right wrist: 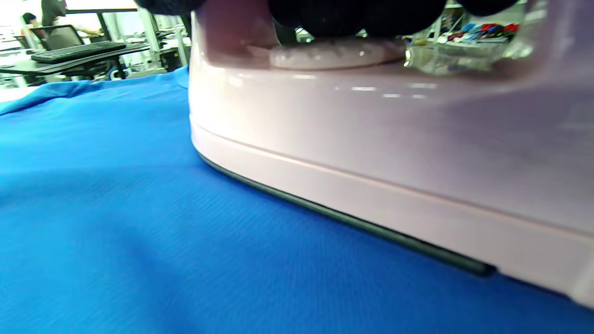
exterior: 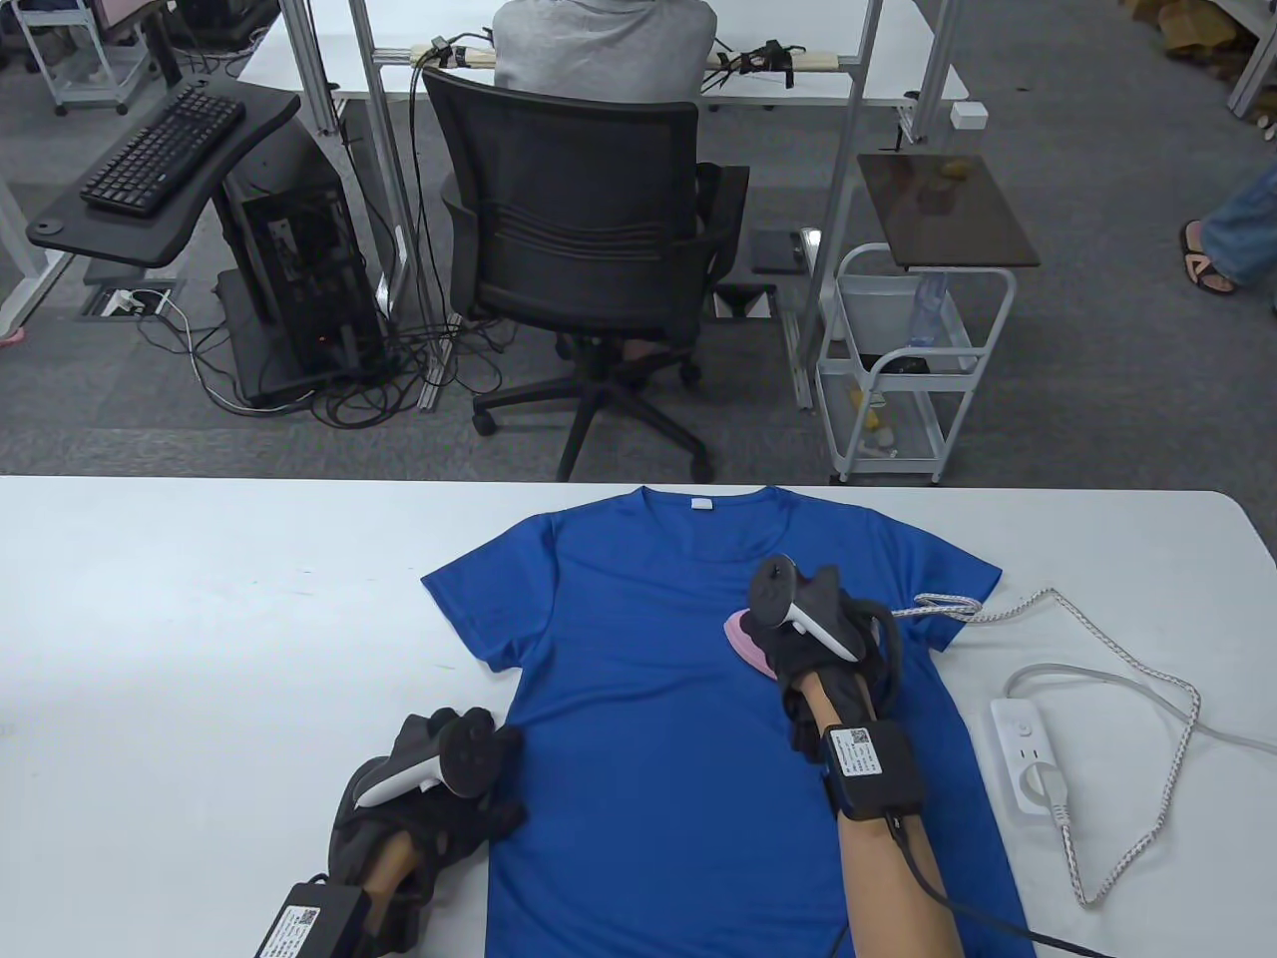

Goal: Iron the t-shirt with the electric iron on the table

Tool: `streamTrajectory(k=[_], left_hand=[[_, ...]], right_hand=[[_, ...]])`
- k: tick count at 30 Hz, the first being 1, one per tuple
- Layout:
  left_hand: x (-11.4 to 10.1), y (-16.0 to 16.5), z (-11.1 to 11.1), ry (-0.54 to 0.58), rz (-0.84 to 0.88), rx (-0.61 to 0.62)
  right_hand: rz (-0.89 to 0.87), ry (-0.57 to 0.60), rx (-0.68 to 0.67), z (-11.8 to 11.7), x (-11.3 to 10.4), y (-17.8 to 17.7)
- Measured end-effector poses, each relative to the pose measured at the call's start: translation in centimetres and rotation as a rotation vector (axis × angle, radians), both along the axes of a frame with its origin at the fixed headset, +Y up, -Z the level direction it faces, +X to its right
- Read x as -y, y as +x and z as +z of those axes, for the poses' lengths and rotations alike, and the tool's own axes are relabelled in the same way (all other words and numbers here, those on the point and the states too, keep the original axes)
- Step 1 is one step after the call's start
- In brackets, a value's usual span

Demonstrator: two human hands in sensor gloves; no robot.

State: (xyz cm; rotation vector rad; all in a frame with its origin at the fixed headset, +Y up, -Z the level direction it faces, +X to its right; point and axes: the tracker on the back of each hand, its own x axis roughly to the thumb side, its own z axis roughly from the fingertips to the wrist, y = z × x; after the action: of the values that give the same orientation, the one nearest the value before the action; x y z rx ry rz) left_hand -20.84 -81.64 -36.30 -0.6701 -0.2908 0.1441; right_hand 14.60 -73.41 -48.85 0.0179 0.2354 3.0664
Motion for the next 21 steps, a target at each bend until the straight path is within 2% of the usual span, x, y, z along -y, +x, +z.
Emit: streamTrajectory(k=[12, 21], left_hand=[[0.0, 0.0, 0.0, -0.007, -0.003, 0.001], [0.0, 0.0, -0.1, -0.002, -0.009, 0.004]], right_hand=[[0.011, -0.03, -0.312, 3.1, -0.2, -3.5], [0.028, 0.023, -0.28, 3.3, 0.1, -4.1]])
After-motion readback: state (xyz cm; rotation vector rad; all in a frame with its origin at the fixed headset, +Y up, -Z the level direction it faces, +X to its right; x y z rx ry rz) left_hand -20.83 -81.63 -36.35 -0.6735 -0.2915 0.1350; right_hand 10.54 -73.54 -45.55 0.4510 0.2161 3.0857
